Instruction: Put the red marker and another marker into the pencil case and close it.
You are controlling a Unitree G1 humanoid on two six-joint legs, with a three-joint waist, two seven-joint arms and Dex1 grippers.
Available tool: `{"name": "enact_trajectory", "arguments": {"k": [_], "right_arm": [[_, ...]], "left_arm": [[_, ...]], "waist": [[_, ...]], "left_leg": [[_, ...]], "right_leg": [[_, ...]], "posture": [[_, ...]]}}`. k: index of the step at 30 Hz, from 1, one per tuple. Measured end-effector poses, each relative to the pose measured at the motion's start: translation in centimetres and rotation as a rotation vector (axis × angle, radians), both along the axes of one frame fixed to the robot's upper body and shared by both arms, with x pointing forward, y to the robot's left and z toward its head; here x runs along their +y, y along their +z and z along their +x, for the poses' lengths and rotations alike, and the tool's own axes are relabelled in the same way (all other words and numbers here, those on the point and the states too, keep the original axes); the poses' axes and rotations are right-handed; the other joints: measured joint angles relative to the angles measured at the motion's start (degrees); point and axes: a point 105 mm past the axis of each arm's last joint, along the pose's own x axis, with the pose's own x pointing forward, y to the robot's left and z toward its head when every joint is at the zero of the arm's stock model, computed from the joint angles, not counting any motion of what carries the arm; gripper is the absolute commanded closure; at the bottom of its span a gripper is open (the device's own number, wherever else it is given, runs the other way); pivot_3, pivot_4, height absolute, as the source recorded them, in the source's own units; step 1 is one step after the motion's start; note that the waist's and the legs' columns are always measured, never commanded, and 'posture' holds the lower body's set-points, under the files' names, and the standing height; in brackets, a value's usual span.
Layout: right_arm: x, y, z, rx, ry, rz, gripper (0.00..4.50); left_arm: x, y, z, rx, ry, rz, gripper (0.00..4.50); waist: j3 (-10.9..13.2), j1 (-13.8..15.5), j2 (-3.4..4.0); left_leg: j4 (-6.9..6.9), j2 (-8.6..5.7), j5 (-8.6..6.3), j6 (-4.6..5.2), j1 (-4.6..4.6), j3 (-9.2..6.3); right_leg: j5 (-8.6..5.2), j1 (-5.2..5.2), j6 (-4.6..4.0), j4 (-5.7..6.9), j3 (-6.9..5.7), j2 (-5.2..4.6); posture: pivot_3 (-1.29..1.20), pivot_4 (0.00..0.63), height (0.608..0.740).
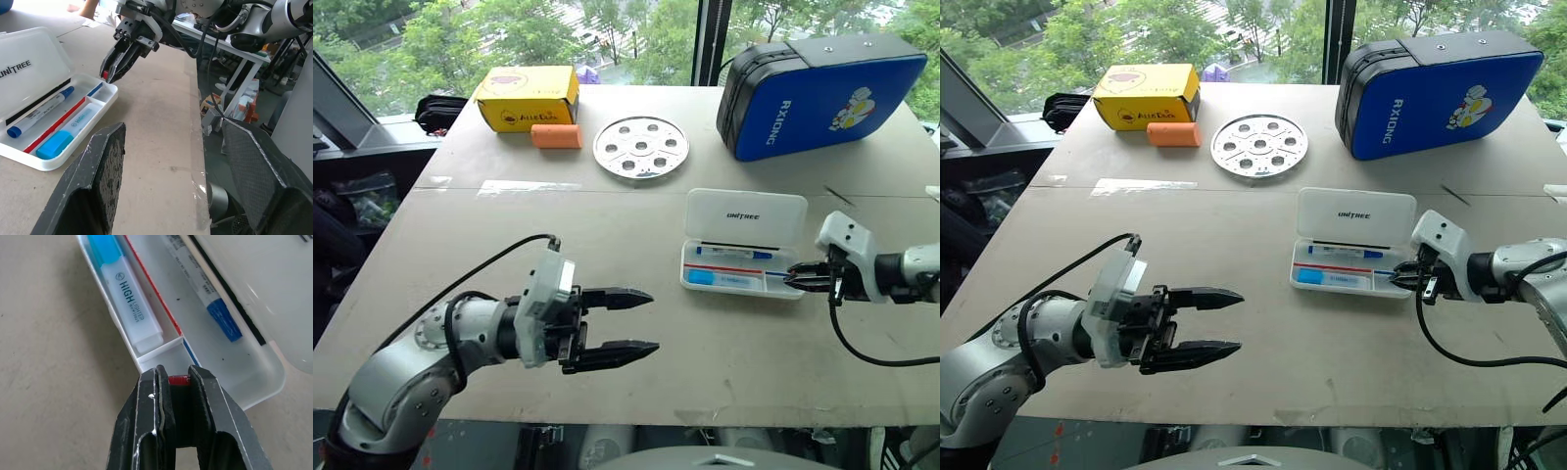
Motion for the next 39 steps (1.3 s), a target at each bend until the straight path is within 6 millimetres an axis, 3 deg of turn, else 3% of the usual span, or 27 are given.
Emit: {"name": "enact_trajectory", "arguments": {"k": [6, 7, 9, 12, 15, 18, 21, 22, 24, 26, 27, 28, 31, 36, 39], "right_arm": [[0.4, -1.0, 1.0, -0.015, 0.109, -0.037, 4.49], [0.6, -1.1, 1.0, -0.014, 0.125, -0.039, 3.71], [0.7, -1.2, 1.1, -0.015, 0.141, -0.041, 3.2], [0.8, -1.3, 1.2, -0.023, 0.18, -0.046, 1.86], [0.8, -0.9, 0.5, 0.015, 0.191, -0.002, 1.86], [-0.3, 0.9, 0.8, 0.051, 0.082, 0.091, 2.77], [-2.5, 3.6, 2.1, 0.024, -0.084, 0.182, 4.15], [-2.8, 3.9, 2.2, 0.02, -0.104, 0.19, 4.43], [-2.9, 4.0, 2.5, 0.028, -0.131, 0.212, 4.43], [-2.9, 4.8, 4.2, 0.004, -0.197, 0.268, 4.43], [-3.1, 5.7, 6.2, -0.039, -0.273, 0.301, 4.43], [-3.5, 6.0, 6.8, -0.058, -0.307, 0.299, 4.43], [-5.3, 7.3, 11.3, -0.144, -0.534, 0.298, 4.43], [-4.9, 5.8, 15.1, -0.069, -0.687, 0.277, 4.43], [-3.1, 4.5, 15.0, 0.037, -0.581, 0.247, 4.43]], "left_arm": [[0.3, -0.5, -0.9, 0.0, 0.025, 0.004, 1.36], [0.3, -0.5, -1.0, -0.002, 0.025, 0.003, 1.36], [0.4, -0.6, -1.0, -0.003, 0.031, 0.003, 1.36], [0.8, -1.0, -1.3, 0.001, 0.044, 0.01, 1.36], [1.0, -1.3, -1.5, 0.0, 0.053, 0.015, 1.36], [1.2, -1.4, -1.5, -0.012, 0.067, 0.021, 1.36], [1.1, -1.1, -1.1, -0.034, 0.077, 0.02, 1.36], [1.1, -1.0, -1.0, -0.041, 0.083, 0.02, 1.36], [1.0, -0.8, -0.7, -0.042, 0.09, 0.018, 1.36], [0.7, -0.3, -0.4, -0.059, 0.092, 0.008, 1.36], [0.6, -0.3, -0.3, -0.053, 0.091, 0.005, 1.36], [0.4, -0.2, -0.3, -0.053, 0.086, 0.002, 1.36], [0.2, 0.1, -0.1, -0.055, 0.088, 0.002, 1.36], [0.0, 0.3, 0.1, -0.046, 0.11, 0.004, 1.36], [0.0, 0.5, 0.1, -0.044, 0.129, 0.008, 1.36]], "waist": [[0.0, 0.1, 0.03], [0.0, 0.1, 0.06], [0.1, 0.2, 0.06], [0.1, 0.3, 0.07], [0.1, 0.4, 0.09], [0.1, 0.5, 0.1], [0.1, 0.4, 0.1], [0.1, 0.5, 0.1], [0.1, 0.5, 0.1], [0.1, 0.1, 0.15], [0.1, -0.4, 0.16], [0.2, -0.4, 0.19], [0.2, -0.5, 0.22], [0.2, -0.2, 0.21], [0.2, -0.1, 0.22]], "left_leg": [[0.0, 0.0, 0.0, 0.0, 0.0, 0.01], [0.0, 0.0, 0.0, -0.01, 0.0, 0.01], [0.0, 0.0, 0.0, -0.01, 0.0, -0.01], [0.0, -0.02, 0.0, -0.01, -0.01, 0.02], [0.0, -0.02, 0.0, -0.01, -0.01, 0.0], [0.01, -0.02, 0.0, -0.01, 0.0, 0.02], [0.01, -0.03, 0.0, 0.0, 0.02, 0.05], [0.0, -0.03, 0.0, 0.0, 0.02, 0.03], [0.0, -0.02, 0.0, 0.0, 0.02, 0.04], [0.0, -0.03, 0.0, 0.0, 0.02, 0.11], [0.0, -0.02, 0.0, 0.0, 0.12, 0.25], [0.0, -0.02, 0.0, -0.01, 0.08, 0.25], [-0.06, -0.05, 0.01, -0.01, 0.04, 0.26], [-0.33, -0.08, 0.04, -0.06, -0.13, 0.34], [-0.34, -0.07, 0.07, -0.12, -0.55, 0.27]], "right_leg": [[0.0, 0.0, -0.01, 0.0, 0.0, -0.03], [0.0, 0.0, -0.02, 0.0, 0.0, -0.03], [0.0, 0.0, -0.02, 0.0, -0.02, -0.04], [-0.01, 0.0, -0.03, -0.01, 0.0, -0.09], [-0.04, 0.0, -0.09, 0.0, -0.02, -0.11], [-0.06, 0.02, -0.16, 0.0, 0.0, -0.13], [-0.09, 0.01, -0.21, 0.0, 0.02, -0.14], [-0.09, 0.01, -0.21, 0.0, -0.02, -0.14], [-0.07, 0.01, -0.16, 0.01, 0.01, -0.13], [-0.06, -0.01, -0.16, 0.02, 0.08, -0.12], [-0.07, -0.01, -0.18, 0.05, 0.2, -0.09], [-0.07, -0.03, -0.18, 0.05, 0.2, -0.1], [-0.05, -0.12, -0.16, 0.07, 0.24, -0.05], [0.03, -0.43, -0.02, 0.05, 0.31, -0.1], [0.04, -0.79, 0.01, 0.02, 0.23, -0.11]], "posture": [[0.0, 0.15, 0.74], [0.0, 0.15, 0.74], [0.0, 0.15, 0.74], [0.0, 0.15, 0.74], [0.0, 0.15, 0.74], [0.0, 0.15, 0.74], [0.0, 0.15, 0.74], [0.0, 0.15, 0.74], [0.0, 0.15, 0.74], [0.0, 0.15, 0.74], [0.0, 0.15, 0.74], [0.0, 0.15, 0.74], [0.0, 0.15, 0.74], [0.0, 0.15, 0.74], [0.0, 0.15, 0.74]]}}
